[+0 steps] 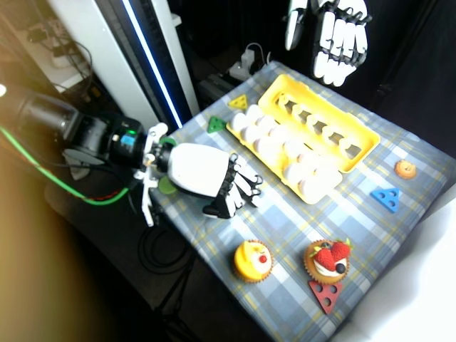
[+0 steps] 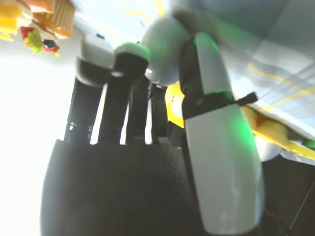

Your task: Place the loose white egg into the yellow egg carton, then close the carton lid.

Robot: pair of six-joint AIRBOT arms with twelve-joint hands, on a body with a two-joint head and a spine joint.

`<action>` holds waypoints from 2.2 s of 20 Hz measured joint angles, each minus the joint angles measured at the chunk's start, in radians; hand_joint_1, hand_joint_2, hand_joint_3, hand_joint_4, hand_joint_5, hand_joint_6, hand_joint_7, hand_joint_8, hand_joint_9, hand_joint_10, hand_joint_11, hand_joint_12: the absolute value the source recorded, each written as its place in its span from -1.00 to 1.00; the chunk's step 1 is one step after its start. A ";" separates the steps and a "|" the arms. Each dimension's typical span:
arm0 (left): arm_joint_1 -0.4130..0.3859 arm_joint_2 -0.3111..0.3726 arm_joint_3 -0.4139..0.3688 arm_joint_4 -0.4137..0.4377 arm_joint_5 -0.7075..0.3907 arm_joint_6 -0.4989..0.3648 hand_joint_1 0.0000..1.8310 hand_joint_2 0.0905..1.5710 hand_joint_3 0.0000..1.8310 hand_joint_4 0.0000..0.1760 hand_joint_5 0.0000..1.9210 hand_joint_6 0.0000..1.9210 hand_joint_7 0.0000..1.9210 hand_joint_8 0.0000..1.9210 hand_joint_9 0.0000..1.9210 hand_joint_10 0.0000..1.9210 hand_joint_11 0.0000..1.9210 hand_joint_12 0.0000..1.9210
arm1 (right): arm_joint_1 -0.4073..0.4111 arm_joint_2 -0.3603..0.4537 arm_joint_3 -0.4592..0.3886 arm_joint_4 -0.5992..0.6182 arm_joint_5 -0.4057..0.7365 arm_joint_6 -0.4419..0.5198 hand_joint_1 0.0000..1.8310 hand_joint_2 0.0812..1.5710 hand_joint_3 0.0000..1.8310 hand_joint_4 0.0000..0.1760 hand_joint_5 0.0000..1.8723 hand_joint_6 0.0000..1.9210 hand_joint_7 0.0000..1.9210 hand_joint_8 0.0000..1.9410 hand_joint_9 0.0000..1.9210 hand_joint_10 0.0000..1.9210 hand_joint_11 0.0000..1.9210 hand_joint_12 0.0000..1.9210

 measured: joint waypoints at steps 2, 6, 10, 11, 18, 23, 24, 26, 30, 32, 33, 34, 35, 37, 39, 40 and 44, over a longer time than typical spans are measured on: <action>0.000 -0.001 0.002 0.000 -0.001 0.000 -0.60 0.77 -1.00 -0.80 -0.72 -0.99 -0.71 -1.00 -0.80 -0.78 -1.00 0.62 | 0.013 0.009 -0.014 -0.020 0.014 0.000 0.31 0.58 -1.00 -1.00 -0.29 0.36 -0.14 0.58 -0.01 0.77 -0.01 0.99; 0.000 -0.001 0.002 0.000 0.002 0.000 -0.66 0.81 -0.99 -0.97 -0.71 -0.99 -0.70 -1.00 -0.80 -0.78 -1.00 0.53 | 0.060 0.010 -0.037 -0.093 0.025 0.000 0.43 0.63 -0.98 -1.00 -0.38 0.57 -0.31 0.61 -0.38 0.80 -0.41 1.00; 0.000 -0.009 0.004 -0.004 0.012 0.000 -0.74 0.86 -1.00 -1.00 -0.73 -0.99 -0.71 -1.00 -0.78 -0.87 -1.00 0.26 | 0.108 -0.010 -0.039 -0.145 0.030 0.001 0.40 0.69 -0.99 -1.00 -0.33 0.74 -0.43 0.61 -0.53 0.84 -0.78 1.00; 0.000 -0.013 0.004 -0.007 0.018 0.000 -0.72 0.86 -1.00 -1.00 -0.71 -0.99 -0.71 -1.00 -0.78 -0.90 -1.00 0.17 | 0.122 -0.019 -0.037 -0.164 0.027 0.001 0.24 0.73 -1.00 -1.00 -0.31 0.76 -0.56 0.66 -0.72 0.53 -0.88 0.99; 0.000 -0.023 0.016 -0.010 0.027 0.000 -0.71 0.85 -1.00 -1.00 -0.68 -1.00 -0.73 -1.00 -0.76 -0.97 -1.00 0.12 | 0.169 -0.112 -0.011 -0.237 -0.013 0.002 0.45 0.53 -1.00 -1.00 -0.30 0.40 -0.17 0.33 -0.20 0.57 -0.39 0.78; 0.000 -0.032 0.016 -0.009 0.026 0.000 -0.59 0.83 -1.00 -1.00 -0.67 -1.00 -0.69 -0.99 -0.71 -0.96 -1.00 0.32 | 0.172 -0.154 0.011 -0.237 -0.042 0.002 0.22 0.68 -1.00 -1.00 -0.49 0.64 -0.25 0.58 -0.28 0.43 -0.31 0.81; 0.000 -0.034 0.016 -0.008 0.027 0.000 -0.63 0.83 -1.00 -1.00 -0.70 -1.00 -0.71 -1.00 -0.74 -0.97 -1.00 0.31 | 0.172 -0.156 0.010 -0.243 -0.049 0.004 0.05 0.63 -1.00 -1.00 -0.80 -0.06 -0.56 0.04 -0.51 0.35 -0.55 0.85; 0.000 -0.034 0.017 -0.008 0.029 0.000 -0.57 0.81 -1.00 -1.00 -0.71 -0.99 -0.68 -0.98 -0.73 -0.96 -1.00 0.32 | 0.172 -0.154 0.011 -0.246 -0.055 0.034 -0.36 0.63 -1.00 -1.00 -0.98 -0.85 -0.78 -0.78 -0.75 -0.30 -0.91 0.66; 0.000 -0.034 0.016 -0.008 0.029 0.000 -0.57 0.81 -1.00 -0.98 -0.70 -1.00 -0.74 -1.00 -0.76 -0.97 -1.00 0.36 | 0.172 -0.154 0.011 -0.255 -0.046 0.078 -0.42 0.57 -1.00 0.07 -1.00 -1.00 -1.00 -1.00 -1.00 -0.99 -1.00 -0.49; 0.000 -0.034 0.016 -0.008 0.030 0.000 -0.61 0.82 -1.00 -0.99 -0.69 -1.00 -0.73 -1.00 -0.74 -0.96 -1.00 0.25 | 0.172 -0.138 -0.006 -0.256 -0.044 0.103 -0.32 0.63 -0.99 -0.85 -1.00 -1.00 -1.00 -1.00 -1.00 -1.00 -1.00 -0.92; 0.000 -0.034 0.016 -0.008 0.030 -0.002 -0.64 0.82 -1.00 -1.00 -0.70 -1.00 -0.71 -0.99 -0.74 -0.96 -1.00 0.22 | 0.172 -0.117 -0.018 -0.266 -0.039 0.104 -0.32 0.69 -0.98 -0.96 -1.00 -1.00 -1.00 -1.00 -1.00 -1.00 -1.00 -0.99; 0.000 -0.034 0.017 -0.011 0.033 -0.003 -0.66 0.82 -1.00 -0.99 -0.71 -1.00 -0.72 -0.99 -0.74 -0.97 -1.00 0.17 | 0.172 -0.080 -0.035 -0.268 -0.027 0.106 -0.38 0.72 -0.97 -0.89 -1.00 -1.00 -1.00 -1.00 -1.00 -1.00 -1.00 -1.00; 0.002 -0.034 0.016 -0.012 0.032 -0.004 -0.69 0.82 -1.00 -0.98 -0.73 -1.00 -0.74 -1.00 -0.74 -0.97 -1.00 0.17 | 0.172 -0.059 -0.041 -0.264 -0.017 0.106 -0.50 0.76 -0.97 -1.00 -1.00 -1.00 -1.00 -1.00 -1.00 -1.00 -1.00 -1.00; 0.005 -0.032 0.016 -0.022 0.031 -0.006 -0.69 0.82 -1.00 -1.00 -0.75 -1.00 -0.74 -1.00 -0.74 -0.97 -1.00 0.31 | 0.171 0.014 -0.063 -0.242 0.012 0.105 -0.70 0.78 -0.97 -0.76 -1.00 -1.00 -1.00 -1.00 -1.00 -1.00 -1.00 -1.00; 0.027 -0.022 0.016 -0.051 0.000 -0.018 -0.65 0.84 -1.00 -1.00 -0.82 -1.00 -0.78 -1.00 -0.72 -0.97 -1.00 0.45 | 0.143 0.069 -0.091 -0.237 0.057 0.106 -0.88 0.50 -1.00 0.89 -1.00 -1.00 -1.00 -1.00 -1.00 -1.00 -1.00 -1.00; 0.041 -0.016 0.016 -0.072 -0.011 -0.027 -0.60 0.82 -1.00 -1.00 -0.85 -1.00 -0.78 -1.00 -0.70 -0.97 -1.00 0.46 | 0.120 0.093 -0.108 -0.239 0.071 0.106 -0.87 0.53 -1.00 0.82 -1.00 -1.00 -1.00 -1.00 -1.00 -1.00 -0.97 -0.98; 0.084 -0.004 0.048 -0.112 -0.071 -0.139 -0.80 0.84 -1.00 -1.00 -0.93 -1.00 -0.81 -1.00 -0.71 -0.98 -1.00 0.32 | 0.023 0.193 -0.172 -0.208 0.143 0.105 -0.68 0.60 -1.00 0.56 -1.00 -1.00 -1.00 -1.00 -1.00 -1.00 -1.00 -0.83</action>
